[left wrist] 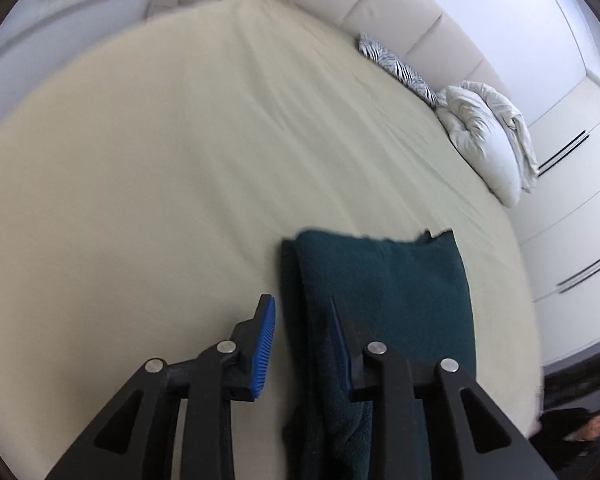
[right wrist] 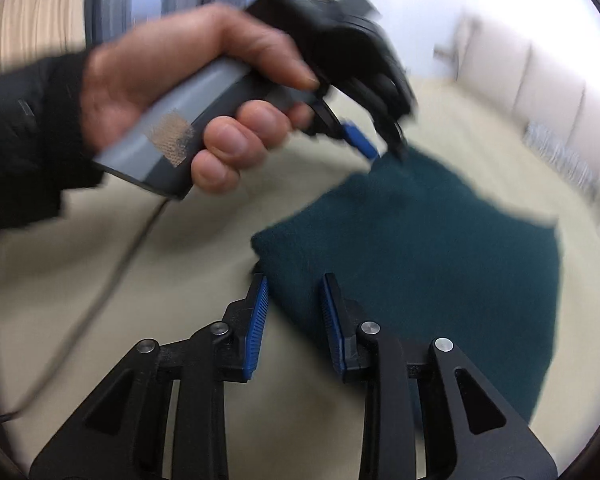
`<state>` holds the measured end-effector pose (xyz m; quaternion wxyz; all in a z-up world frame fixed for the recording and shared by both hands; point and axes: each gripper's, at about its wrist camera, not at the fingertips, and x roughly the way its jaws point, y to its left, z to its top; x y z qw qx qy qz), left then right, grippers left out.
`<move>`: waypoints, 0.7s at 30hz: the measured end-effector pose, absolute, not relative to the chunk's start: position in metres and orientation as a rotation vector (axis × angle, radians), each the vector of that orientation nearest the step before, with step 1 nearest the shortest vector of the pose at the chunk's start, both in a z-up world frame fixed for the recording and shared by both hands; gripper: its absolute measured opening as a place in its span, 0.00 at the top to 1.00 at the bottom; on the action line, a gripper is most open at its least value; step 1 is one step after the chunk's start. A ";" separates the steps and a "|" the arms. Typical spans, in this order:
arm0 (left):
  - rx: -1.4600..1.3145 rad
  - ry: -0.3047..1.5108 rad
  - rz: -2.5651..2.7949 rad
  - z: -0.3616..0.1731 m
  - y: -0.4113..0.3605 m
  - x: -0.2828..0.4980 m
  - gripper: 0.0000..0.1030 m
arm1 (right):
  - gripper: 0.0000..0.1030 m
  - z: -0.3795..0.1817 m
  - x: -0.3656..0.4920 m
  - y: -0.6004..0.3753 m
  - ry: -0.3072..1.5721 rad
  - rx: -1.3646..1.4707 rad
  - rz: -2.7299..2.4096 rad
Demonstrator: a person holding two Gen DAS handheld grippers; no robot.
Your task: Fold small clothes
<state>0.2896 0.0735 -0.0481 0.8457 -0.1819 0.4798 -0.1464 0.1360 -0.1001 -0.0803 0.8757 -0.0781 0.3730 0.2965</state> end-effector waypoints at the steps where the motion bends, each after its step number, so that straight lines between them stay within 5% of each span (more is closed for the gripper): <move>1: -0.346 0.976 -0.308 -0.035 0.069 0.284 0.72 | 0.74 -0.077 0.131 -0.114 0.782 -0.100 0.611; 5: -0.197 0.911 -0.357 -0.012 0.024 0.266 0.70 | 0.74 -0.068 0.151 -0.200 0.805 0.235 0.551; 10: -0.078 1.000 -0.290 -0.062 -0.017 0.263 0.69 | 0.74 -0.073 0.195 -0.265 0.819 0.570 0.557; 15: -0.073 0.905 -0.330 -0.089 -0.005 0.248 0.70 | 0.76 -0.149 0.219 -0.294 0.998 0.762 0.532; 21: -0.244 0.941 -0.421 -0.096 0.020 0.262 0.71 | 0.75 -0.139 0.215 -0.309 0.957 0.794 0.547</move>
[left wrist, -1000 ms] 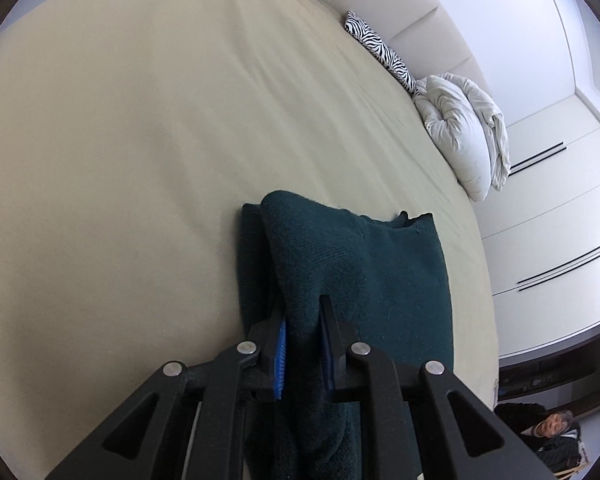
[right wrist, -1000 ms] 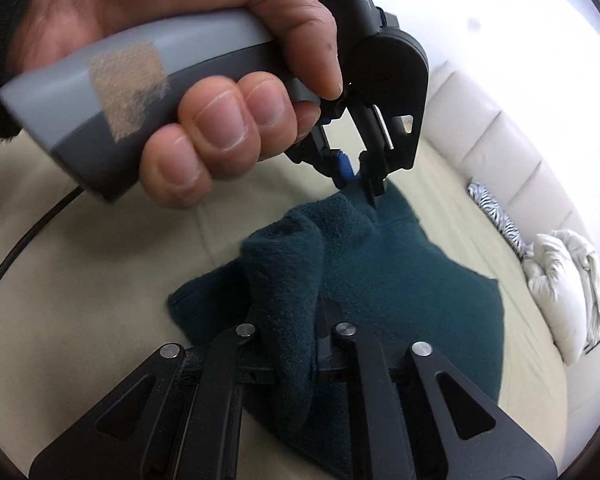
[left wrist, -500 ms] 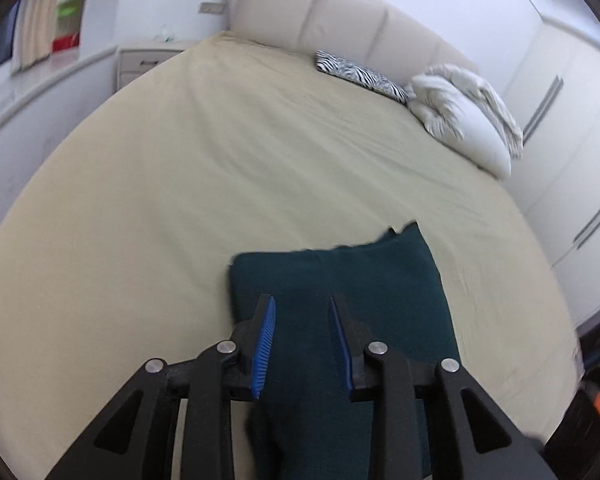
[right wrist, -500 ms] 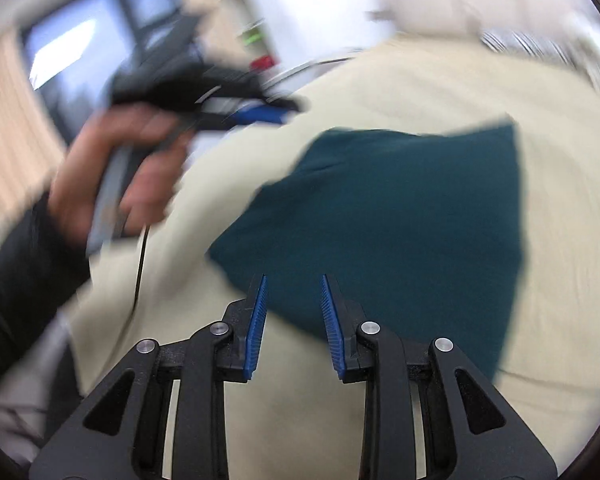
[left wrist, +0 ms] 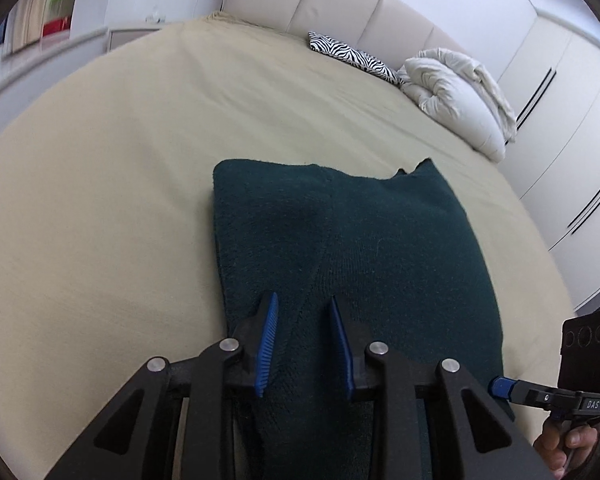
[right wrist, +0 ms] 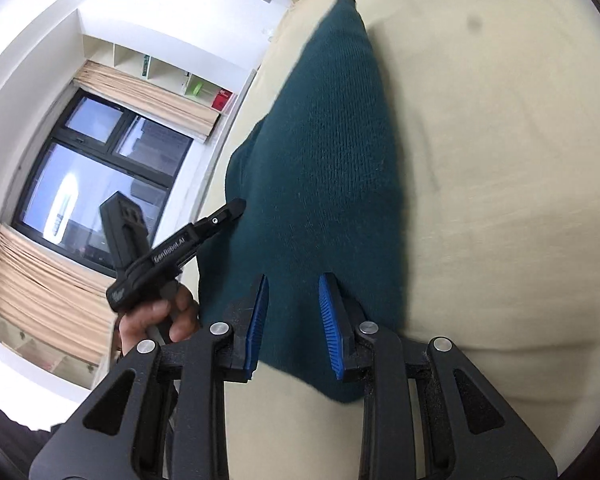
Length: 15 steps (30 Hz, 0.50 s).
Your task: Fold small clothes
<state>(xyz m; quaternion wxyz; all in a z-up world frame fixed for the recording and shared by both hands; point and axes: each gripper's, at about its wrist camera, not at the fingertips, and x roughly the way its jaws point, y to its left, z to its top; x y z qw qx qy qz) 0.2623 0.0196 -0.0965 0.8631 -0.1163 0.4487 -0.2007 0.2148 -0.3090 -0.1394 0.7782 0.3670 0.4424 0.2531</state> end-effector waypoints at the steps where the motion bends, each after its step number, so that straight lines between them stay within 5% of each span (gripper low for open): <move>1: -0.259 0.943 -0.426 -0.098 0.021 0.263 0.71 | 0.75 -0.130 0.216 -0.311 0.943 0.793 0.557; 7: -0.302 0.966 -0.435 -0.100 0.021 0.266 0.72 | 0.74 -0.084 0.280 -0.318 0.848 0.908 0.547; 11: -0.293 0.985 -0.442 -0.101 0.022 0.269 0.74 | 0.52 -0.104 0.348 -0.324 0.958 1.019 0.464; 13: -0.268 0.979 -0.442 -0.101 0.019 0.267 0.74 | 0.55 -0.125 0.370 -0.325 0.977 1.025 0.426; 15: -0.256 0.976 -0.443 -0.101 0.018 0.266 0.74 | 0.73 -0.135 0.377 -0.336 0.965 1.032 0.365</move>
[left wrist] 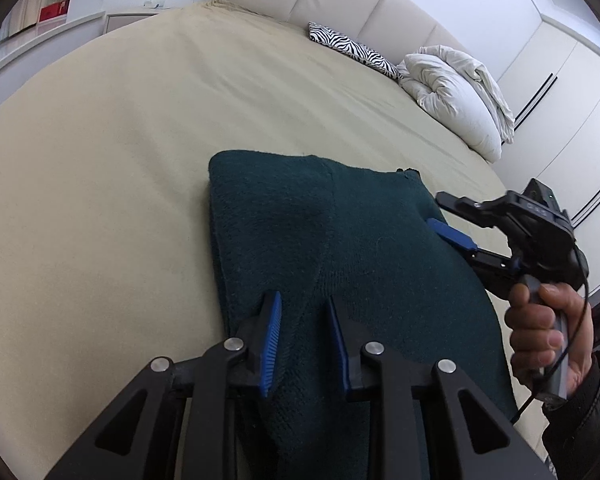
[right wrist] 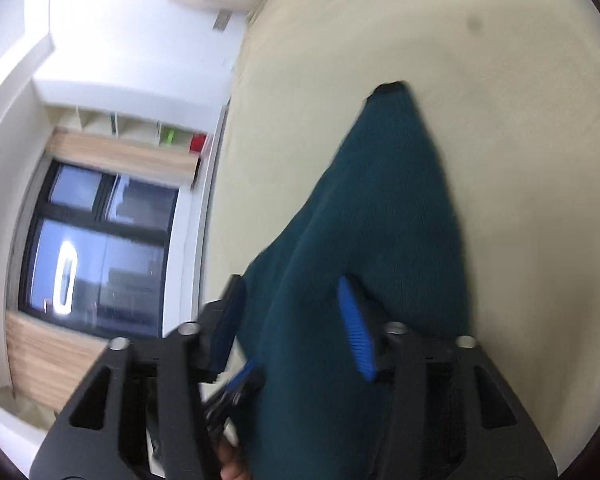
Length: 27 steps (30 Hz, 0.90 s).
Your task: Fold small clothes
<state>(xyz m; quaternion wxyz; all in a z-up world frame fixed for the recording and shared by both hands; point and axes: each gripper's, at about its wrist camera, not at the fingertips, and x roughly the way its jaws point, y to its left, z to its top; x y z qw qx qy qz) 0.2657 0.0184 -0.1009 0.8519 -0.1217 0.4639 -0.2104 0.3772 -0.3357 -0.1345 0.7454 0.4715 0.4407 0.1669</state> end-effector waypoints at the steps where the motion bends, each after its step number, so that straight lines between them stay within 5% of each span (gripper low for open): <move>1: -0.260 0.977 -0.444 -0.101 0.018 0.266 0.74 | 0.73 -0.136 0.380 -0.339 0.962 1.034 0.350; 4: -0.276 0.976 -0.449 -0.101 0.019 0.266 0.74 | 0.71 -0.120 0.380 -0.340 0.980 0.978 0.310; 9: -0.280 0.975 -0.450 -0.102 0.020 0.265 0.74 | 0.52 -0.082 0.398 -0.300 0.963 0.925 0.466; 13: -0.302 0.980 -0.457 -0.103 0.026 0.265 0.75 | 0.51 -0.105 0.434 -0.266 1.093 0.901 0.470; 18: -0.314 0.981 -0.464 -0.105 0.029 0.265 0.75 | 0.69 -0.123 0.463 -0.258 1.122 0.800 0.377; 27: -0.345 0.975 -0.483 -0.109 0.039 0.265 0.75 | 0.55 -0.062 0.357 -0.280 0.948 0.840 0.657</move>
